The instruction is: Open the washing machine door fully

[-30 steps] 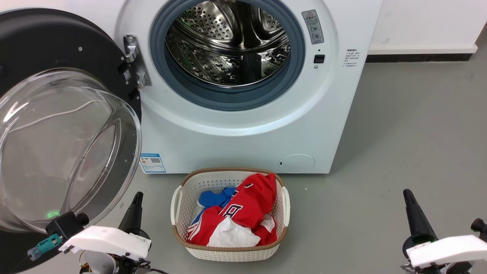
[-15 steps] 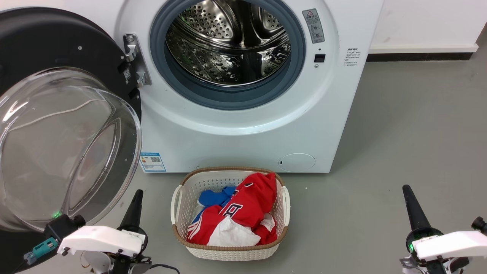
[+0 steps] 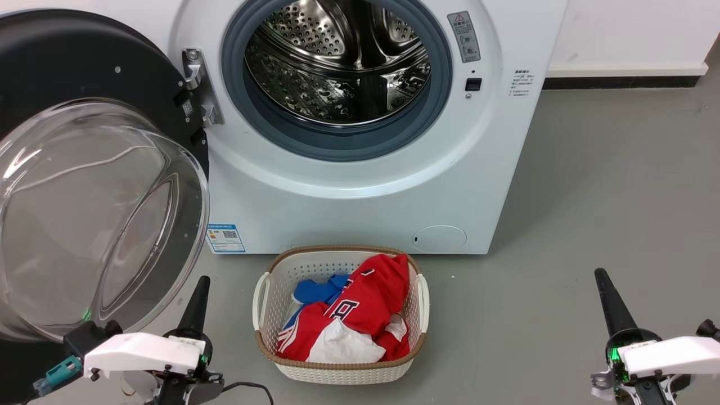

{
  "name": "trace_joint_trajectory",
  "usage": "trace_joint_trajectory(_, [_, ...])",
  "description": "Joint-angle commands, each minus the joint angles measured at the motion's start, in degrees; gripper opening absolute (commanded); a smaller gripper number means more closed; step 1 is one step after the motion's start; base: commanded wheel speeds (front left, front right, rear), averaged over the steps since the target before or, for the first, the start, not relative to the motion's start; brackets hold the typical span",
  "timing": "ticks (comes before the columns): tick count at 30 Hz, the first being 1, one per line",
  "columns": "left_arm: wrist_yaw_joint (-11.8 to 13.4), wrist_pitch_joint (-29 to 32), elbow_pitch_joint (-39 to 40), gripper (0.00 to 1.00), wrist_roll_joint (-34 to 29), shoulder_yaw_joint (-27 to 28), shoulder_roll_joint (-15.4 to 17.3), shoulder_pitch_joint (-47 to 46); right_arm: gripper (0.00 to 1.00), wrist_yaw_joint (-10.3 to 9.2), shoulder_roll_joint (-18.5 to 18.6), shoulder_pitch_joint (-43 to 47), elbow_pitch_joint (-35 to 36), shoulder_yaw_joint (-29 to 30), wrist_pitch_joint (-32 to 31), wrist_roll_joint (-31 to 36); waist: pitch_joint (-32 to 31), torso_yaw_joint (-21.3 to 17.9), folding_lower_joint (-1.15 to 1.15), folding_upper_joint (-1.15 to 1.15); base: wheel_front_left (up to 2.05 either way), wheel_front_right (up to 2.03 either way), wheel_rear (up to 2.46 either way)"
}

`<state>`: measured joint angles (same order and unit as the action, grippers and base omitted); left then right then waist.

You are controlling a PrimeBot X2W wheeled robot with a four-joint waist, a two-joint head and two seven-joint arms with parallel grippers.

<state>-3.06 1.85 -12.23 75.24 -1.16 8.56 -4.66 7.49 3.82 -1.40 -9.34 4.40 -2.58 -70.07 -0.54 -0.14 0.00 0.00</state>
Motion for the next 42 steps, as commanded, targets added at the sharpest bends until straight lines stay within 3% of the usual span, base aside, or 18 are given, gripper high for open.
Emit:
trace_joint_trajectory(1, [-0.43,0.34,0.18,0.00,1.11,0.76,-0.15,-1.21,0.00,0.01,0.35,-1.47,0.00,0.11,-0.19,-1.65,0.02,0.01,0.00,0.00,0.00,0.00,0.00])
trace_joint_trajectory(42, [-4.18,4.03,-1.62,0.00,15.27,6.79,-4.91,-1.73,0.00,0.00,0.02,-4.75,-4.15,0.83,-2.65,-20.57,0.60,0.12,0.00,0.00,0.00,0.00,0.00])
